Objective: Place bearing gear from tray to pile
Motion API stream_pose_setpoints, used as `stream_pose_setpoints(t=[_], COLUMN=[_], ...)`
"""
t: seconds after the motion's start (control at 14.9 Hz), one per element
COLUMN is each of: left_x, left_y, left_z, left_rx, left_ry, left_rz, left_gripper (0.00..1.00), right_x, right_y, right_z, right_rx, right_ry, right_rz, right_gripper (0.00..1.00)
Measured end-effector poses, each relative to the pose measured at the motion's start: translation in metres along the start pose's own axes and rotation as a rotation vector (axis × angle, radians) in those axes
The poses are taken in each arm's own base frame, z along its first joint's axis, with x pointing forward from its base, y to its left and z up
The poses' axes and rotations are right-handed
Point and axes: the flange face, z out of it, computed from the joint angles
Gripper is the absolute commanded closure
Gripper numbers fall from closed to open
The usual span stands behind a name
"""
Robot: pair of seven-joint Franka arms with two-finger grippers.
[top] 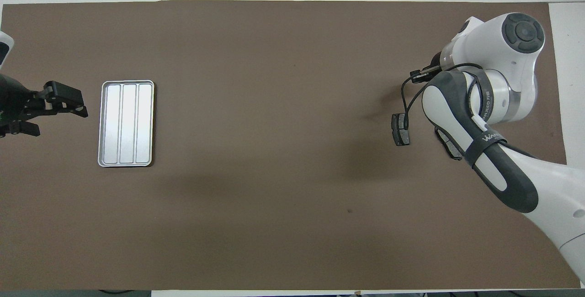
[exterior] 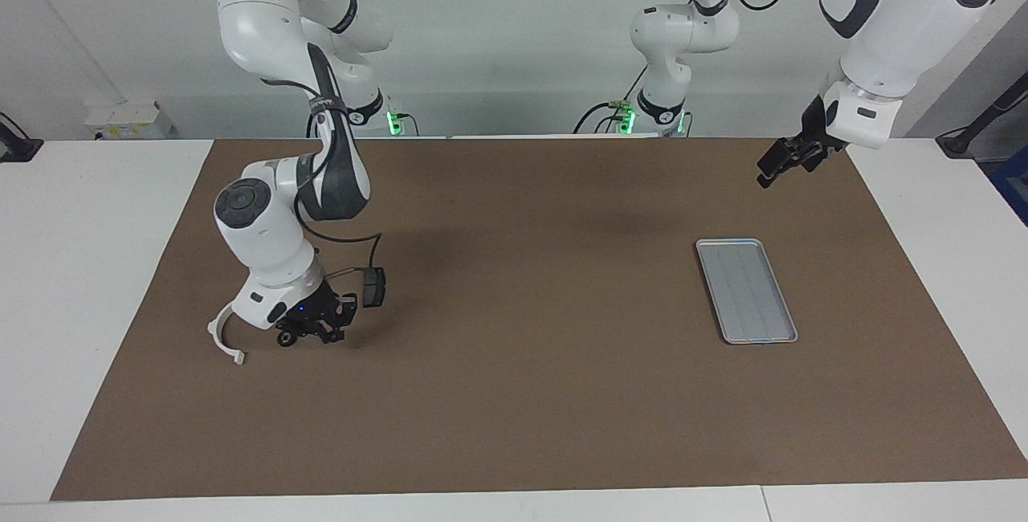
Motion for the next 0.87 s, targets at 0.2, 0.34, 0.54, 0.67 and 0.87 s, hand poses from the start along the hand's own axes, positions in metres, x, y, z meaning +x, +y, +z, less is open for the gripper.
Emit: stream_pose_setpoints(t=[0.2,0.34,0.54,0.67,0.87], left_x=[0.000,0.000,0.000,0.000,0.000], left_y=[0.000,0.000,0.000,0.000,0.000], left_z=[0.000,0.000,0.000,0.000,0.000], left_rx=[0.000,0.000,0.000,0.000,0.000], left_ry=[0.000,0.000,0.000,0.000,0.000], left_rz=[0.000,0.000,0.000,0.000,0.000], left_gripper=[0.00,0.00,0.00,0.00,0.00], right_x=[-0.007,-0.012,-0.016,-0.018,-0.021], right_y=[0.013,0.025,0.033,0.032,0.031], right_z=[0.008,0.012,0.016,0.021,0.031], right_rx=[-0.002,-0.003,-0.001,0.002,0.000], right_ry=[0.002,-0.005,-0.013,-0.020,-0.009], right_rz=[-0.016,-0.027,-0.031,-0.033,-0.033], right_gripper=[1.00,1.00,1.00,1.00,1.00])
